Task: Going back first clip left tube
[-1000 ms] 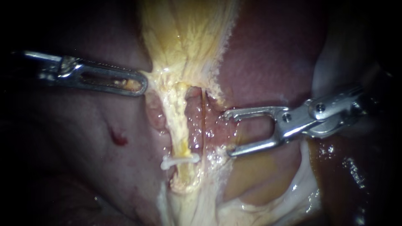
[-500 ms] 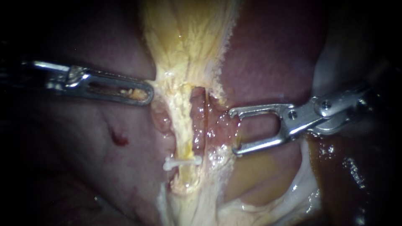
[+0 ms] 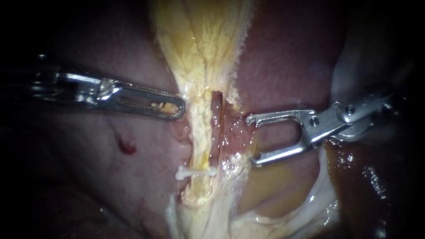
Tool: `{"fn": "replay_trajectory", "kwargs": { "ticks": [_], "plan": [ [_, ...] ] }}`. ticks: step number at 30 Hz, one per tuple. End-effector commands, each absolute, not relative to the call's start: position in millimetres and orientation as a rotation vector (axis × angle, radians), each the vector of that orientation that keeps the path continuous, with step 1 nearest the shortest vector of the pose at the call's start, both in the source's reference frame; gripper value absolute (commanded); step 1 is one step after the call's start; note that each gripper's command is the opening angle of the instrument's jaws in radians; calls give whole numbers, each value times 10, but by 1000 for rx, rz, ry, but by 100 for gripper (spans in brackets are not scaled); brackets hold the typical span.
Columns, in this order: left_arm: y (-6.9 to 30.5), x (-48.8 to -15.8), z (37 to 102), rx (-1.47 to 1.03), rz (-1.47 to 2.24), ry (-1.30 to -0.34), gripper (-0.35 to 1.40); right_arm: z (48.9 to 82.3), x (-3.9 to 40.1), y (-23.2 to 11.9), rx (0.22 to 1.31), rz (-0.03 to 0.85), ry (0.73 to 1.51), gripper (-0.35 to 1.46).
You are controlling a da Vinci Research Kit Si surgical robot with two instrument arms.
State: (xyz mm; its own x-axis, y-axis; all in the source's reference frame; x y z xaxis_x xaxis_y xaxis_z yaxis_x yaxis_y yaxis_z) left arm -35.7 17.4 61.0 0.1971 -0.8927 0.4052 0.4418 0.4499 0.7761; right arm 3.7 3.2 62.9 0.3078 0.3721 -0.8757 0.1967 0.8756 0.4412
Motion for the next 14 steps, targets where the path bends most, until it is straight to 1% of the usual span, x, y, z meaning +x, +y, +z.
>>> {"fn": "replay_trajectory", "kwargs": {
  "ticks": [1, 14],
  "plan": [
    [174, -357, 611, 565, -1006, -964, -35, 629, 37, 32, 527, 124, 1269, 50],
    [174, -357, 612, 564, -1006, -964, -35, 628, 36, 33, 527, 125, 1269, 50]
  ]
}}
